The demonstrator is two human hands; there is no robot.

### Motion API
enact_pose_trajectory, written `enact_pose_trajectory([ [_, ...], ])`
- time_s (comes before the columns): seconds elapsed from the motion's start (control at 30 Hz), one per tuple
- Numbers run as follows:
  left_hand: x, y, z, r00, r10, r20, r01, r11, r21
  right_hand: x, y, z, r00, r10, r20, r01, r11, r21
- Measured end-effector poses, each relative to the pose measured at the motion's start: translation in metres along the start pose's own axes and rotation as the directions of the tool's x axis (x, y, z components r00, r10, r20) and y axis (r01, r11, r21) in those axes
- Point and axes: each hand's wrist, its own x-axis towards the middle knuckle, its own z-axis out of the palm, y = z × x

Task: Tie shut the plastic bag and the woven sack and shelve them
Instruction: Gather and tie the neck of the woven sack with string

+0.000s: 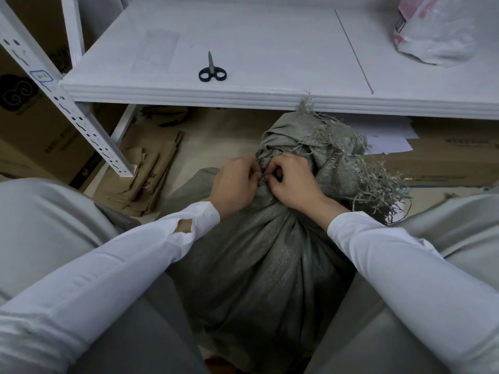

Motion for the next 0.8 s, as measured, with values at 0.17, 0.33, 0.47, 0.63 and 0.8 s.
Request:
enact_pose_trajectory([
  [0.17, 0.003, -0.004, -0.004, 0.997, -0.012, 0.073, 0.014, 0.999, -0.032, -0.002, 0.004, 0.006, 0.998, 0.042, -0.038, -0.038, 0.996, 0.078],
  [0.33, 0.0, -0.006, 0.0, 0.997, -0.001, 0.08, 0.003, 1.0, -0.016, -0.003, 0.002, 0.01, 0.989, 0.133, -0.063, -0.124, 0.983, 0.135],
  [0.47, 0.001, -0.004, 0.0, 0.981, 0.016, 0.195, -0.026, 0.998, 0.052, -0.003, 0.0, 0.009, 0.991, 0.119, -0.068, -0.108, 0.984, 0.142],
  [0.63, 0.005, -0.003, -0.003, 0.962, 0.013, 0.272, -0.03, 0.998, 0.059, -0.005, 0.001, 0.012, 0.993, 0.103, -0.065, -0.093, 0.986, 0.139],
  [0.8, 0.008, -0.003, -0.007, 0.955, 0.05, 0.292, -0.053, 0.999, 0.001, -0.007, 0.0, 0.012, 0.984, 0.155, -0.087, -0.139, 0.977, 0.163],
])
